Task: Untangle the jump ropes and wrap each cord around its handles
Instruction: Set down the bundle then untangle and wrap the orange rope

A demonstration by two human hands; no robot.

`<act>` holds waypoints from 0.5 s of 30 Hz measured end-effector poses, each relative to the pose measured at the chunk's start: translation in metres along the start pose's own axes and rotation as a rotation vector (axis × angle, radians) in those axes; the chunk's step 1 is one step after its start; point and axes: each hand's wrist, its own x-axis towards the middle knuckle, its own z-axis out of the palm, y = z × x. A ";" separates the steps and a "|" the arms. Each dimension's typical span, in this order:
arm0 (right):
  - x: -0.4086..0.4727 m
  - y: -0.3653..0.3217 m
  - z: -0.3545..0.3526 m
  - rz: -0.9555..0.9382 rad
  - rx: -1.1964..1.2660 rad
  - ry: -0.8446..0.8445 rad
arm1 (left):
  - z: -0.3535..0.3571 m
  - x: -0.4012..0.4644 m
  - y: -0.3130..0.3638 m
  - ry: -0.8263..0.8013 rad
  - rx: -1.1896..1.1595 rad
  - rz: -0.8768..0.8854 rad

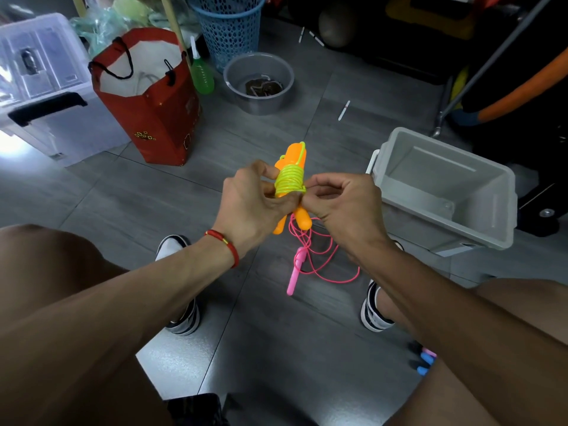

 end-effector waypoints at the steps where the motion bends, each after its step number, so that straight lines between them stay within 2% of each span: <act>1: 0.000 -0.001 0.000 -0.008 0.009 -0.006 | 0.000 0.000 0.000 0.007 -0.002 0.004; 8: 0.009 0.005 -0.004 0.049 0.131 -0.090 | -0.004 0.003 0.000 -0.014 -0.076 -0.002; 15: 0.013 0.002 -0.008 -0.108 -0.035 -0.121 | -0.007 0.002 0.003 -0.032 -0.131 -0.004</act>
